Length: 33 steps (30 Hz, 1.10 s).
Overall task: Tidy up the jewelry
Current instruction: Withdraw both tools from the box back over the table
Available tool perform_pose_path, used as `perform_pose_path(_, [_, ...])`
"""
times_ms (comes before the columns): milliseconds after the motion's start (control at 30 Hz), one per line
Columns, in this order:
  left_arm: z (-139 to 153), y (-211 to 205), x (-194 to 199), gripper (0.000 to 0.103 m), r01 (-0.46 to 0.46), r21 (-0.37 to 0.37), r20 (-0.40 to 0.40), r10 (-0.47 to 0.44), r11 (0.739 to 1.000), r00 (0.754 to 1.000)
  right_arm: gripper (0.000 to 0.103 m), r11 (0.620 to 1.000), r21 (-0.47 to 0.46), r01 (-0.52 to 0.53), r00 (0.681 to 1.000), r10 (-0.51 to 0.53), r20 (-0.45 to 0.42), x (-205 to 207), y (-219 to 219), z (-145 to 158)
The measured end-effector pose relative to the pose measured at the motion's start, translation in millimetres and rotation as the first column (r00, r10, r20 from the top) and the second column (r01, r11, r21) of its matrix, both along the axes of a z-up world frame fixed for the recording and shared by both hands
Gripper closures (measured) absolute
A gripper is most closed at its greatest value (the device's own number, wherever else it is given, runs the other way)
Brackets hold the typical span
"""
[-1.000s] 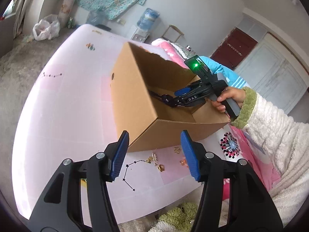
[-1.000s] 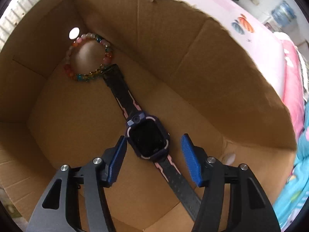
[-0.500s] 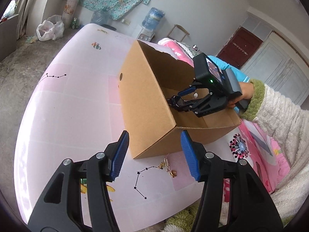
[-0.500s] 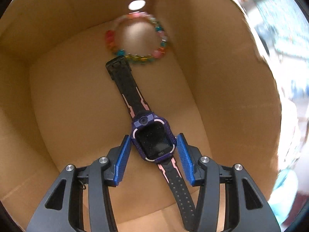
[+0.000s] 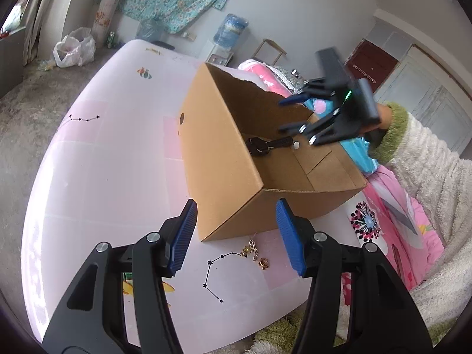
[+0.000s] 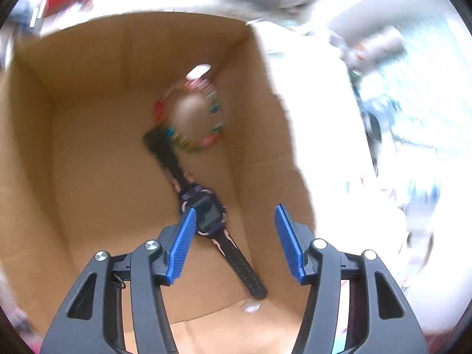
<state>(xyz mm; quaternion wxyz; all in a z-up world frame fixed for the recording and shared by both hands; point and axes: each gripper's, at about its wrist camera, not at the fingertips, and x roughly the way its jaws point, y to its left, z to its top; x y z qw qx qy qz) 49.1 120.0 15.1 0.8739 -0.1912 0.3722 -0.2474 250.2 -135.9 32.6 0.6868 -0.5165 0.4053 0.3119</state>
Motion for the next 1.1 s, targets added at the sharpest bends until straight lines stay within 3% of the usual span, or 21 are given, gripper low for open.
perform_pose_path(67, [0.8,-2.3,-3.0,0.05,0.002,0.015,0.01,-0.002,1.0,1.0,0.048,0.991,0.098,0.094,0.995,-0.096,0.018,-2.9,-16.4,26.6])
perform_pose_path(167, [1.2,-5.1,-7.3,0.05,0.013,0.023,0.017,-0.014,1.0,1.0,0.047,0.926,0.31,0.215,0.969,-0.242,0.051,-18.7,-41.6,74.6])
perform_pose_path(300, [4.0,-12.6,-15.8,0.05,0.034,0.062,0.031,-0.036,0.998,0.999,0.036,0.74,0.588,0.327,0.91,-0.414,0.015,-57.8,-90.0,120.7])
perform_pose_path(333, [4.5,-15.5,-19.1,0.05,0.041,0.078,0.032,-0.043,0.996,0.999,0.034,0.663,0.659,0.355,0.888,-0.459,-0.017,-78.3,-105.8,127.7])
perform_pose_path(400, [3.6,-20.6,-25.0,0.048,0.052,0.103,0.029,-0.055,0.993,0.998,0.033,0.536,0.747,0.392,0.866,-0.49,-0.103,-109.3,-127.9,126.8])
perform_pose_path(467, [1.1,-27.5,-32.8,0.045,0.062,0.141,0.022,-0.066,0.988,0.998,0.032,0.446,0.789,0.423,0.845,-0.508,-0.166,-141.5,-141.3,112.7])
perform_pose_path(533, [-4.0,-34.3,-38.8,0.044,0.072,0.173,0.01,-0.075,0.982,0.997,0.031,0.373,0.801,0.469,0.816,-0.529,-0.232,-166.8,-148.4,89.5])
perform_pose_path(667, [-24.7,-51.5,-37.8,0.043,0.105,0.229,-0.075,-0.09,0.968,0.993,0.03,0.297,0.755,0.585,0.738,-0.582,-0.343,-196.0,-144.2,21.4])
perform_pose_path(733, [-35.7,-62.9,-35.8,0.043,0.124,0.275,-0.109,-0.097,0.954,0.989,0.03,0.283,0.695,0.661,0.67,-0.639,-0.377,-200.6,-137.4,-18.8])
perform_pose_path(833, [-44.1,-78.4,-34.2,0.043,0.151,0.322,-0.125,-0.116,0.935,0.985,0.03,0.271,0.565,0.779,0.523,-0.777,-0.349,-198.7,-124.3,-66.4])
perform_pose_path(933, [-47.3,-84.7,-32.7,0.043,0.149,0.36,-0.125,-0.111,0.921,0.986,0.03,0.212,0.517,0.829,0.438,-0.821,-0.366,-188.6,-135.0,-91.0])
perform_pose_path(1000, [-48.0,-84.5,-31.6,0.043,0.136,0.373,-0.124,-0.096,0.918,0.988,0.03,0.187,0.501,0.845,0.403,-0.839,-0.365,-183.2,-141.7,-94.9])
perform_pose_path(1100, [-34.2,-80.0,-32.5,0.043,0.07,0.364,-0.045,-0.058,0.929,0.997,0.03,0.176,0.542,0.822,0.413,-0.84,-0.353,-177.9,-145.2,-82.2])
